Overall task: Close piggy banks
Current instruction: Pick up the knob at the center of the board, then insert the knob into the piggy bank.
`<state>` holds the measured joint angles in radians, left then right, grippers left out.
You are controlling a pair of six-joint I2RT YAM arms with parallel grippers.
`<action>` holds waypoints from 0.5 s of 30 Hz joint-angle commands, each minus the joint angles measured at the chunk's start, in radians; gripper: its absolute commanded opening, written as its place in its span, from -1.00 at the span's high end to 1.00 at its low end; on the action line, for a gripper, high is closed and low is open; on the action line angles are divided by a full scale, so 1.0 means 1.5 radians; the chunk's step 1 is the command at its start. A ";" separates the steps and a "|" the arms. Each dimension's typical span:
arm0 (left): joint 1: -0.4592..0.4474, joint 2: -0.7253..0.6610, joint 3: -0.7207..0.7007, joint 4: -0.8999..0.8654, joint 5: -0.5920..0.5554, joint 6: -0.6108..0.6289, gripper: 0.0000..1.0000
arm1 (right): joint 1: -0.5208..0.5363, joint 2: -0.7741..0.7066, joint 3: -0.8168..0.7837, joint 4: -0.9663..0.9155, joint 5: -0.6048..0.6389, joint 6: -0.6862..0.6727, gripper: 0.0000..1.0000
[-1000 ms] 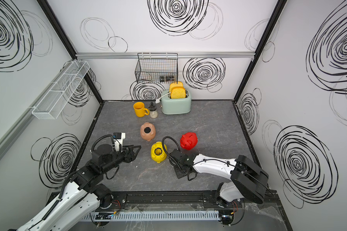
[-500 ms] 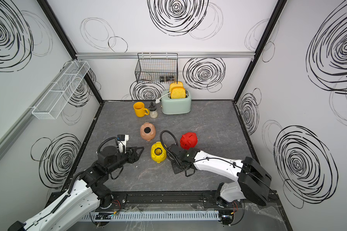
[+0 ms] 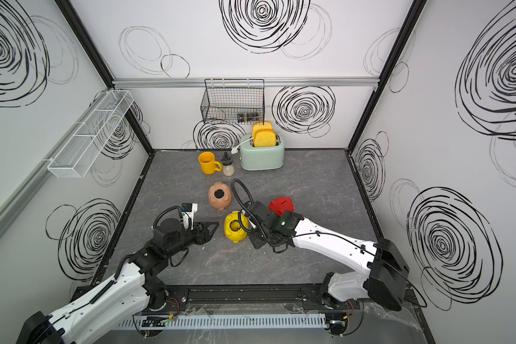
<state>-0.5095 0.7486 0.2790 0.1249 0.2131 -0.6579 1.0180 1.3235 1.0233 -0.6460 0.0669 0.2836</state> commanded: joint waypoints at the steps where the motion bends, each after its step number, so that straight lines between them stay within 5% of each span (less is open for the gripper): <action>1: 0.003 0.017 -0.009 0.074 0.016 -0.011 -0.28 | -0.002 0.017 0.034 0.021 -0.010 -0.101 1.00; 15: 0.004 0.069 -0.044 0.158 0.056 -0.007 -0.27 | 0.007 0.073 0.071 0.091 -0.060 -0.281 1.00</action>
<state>-0.5095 0.8486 0.2249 0.2710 0.2733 -0.6605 1.0214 1.4124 1.1004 -0.5583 0.0097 -0.0490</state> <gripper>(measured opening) 0.636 0.051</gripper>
